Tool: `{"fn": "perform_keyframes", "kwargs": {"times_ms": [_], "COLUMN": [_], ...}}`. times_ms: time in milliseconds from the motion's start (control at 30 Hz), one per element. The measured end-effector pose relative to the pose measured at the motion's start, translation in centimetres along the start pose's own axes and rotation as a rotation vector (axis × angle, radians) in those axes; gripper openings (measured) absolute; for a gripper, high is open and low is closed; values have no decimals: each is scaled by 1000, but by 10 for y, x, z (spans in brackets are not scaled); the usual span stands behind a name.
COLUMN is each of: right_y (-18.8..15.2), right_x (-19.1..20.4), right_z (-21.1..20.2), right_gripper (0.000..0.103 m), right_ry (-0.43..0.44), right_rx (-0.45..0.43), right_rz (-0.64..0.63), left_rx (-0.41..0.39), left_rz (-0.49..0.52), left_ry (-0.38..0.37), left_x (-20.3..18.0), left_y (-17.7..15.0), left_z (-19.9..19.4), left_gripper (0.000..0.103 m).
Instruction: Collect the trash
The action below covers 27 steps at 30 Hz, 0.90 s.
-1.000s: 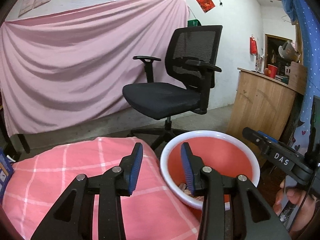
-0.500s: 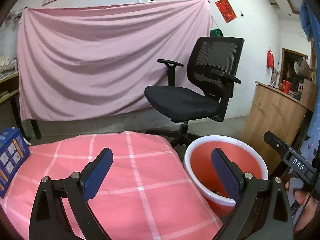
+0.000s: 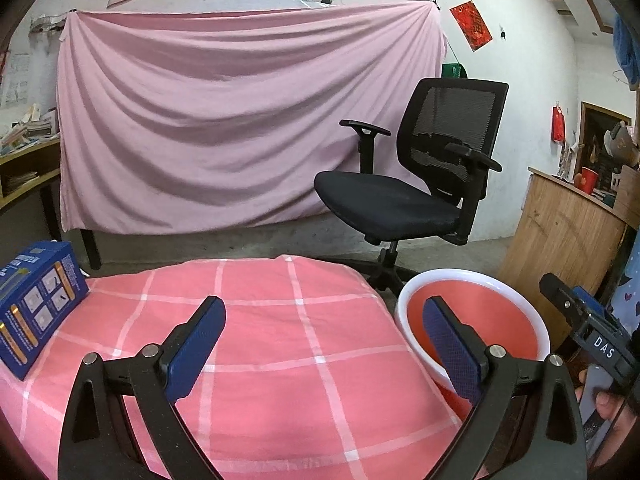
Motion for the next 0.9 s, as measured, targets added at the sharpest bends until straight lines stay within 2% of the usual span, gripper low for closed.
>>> {"fn": "perform_keyframes", "kwargs": {"times_ms": [500, 900], "right_y": [4, -2], "right_x": [43, 86], "right_z": [-46, -71], "right_gripper": [103, 103], "right_ry": [51, 68], "right_rx": [-137, -94], "right_rz": [-69, -120], "left_rx": [-29, -82], "left_rz": [-34, -70], "left_ry": [33, 41], "left_x": [32, 65], "left_y": [-16, -23], "left_z": [-33, -76], "left_gripper": [97, 97]}}
Point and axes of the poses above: each gripper's, at about its wrist camera, not at the fingertips, and z roughly the way its jaws point, x to its left, y to its top, the point moved 8 cm from there along z, roughly the way its jaws point, and after that the axes turned 15 degrees about y, right-handed, at the moved point
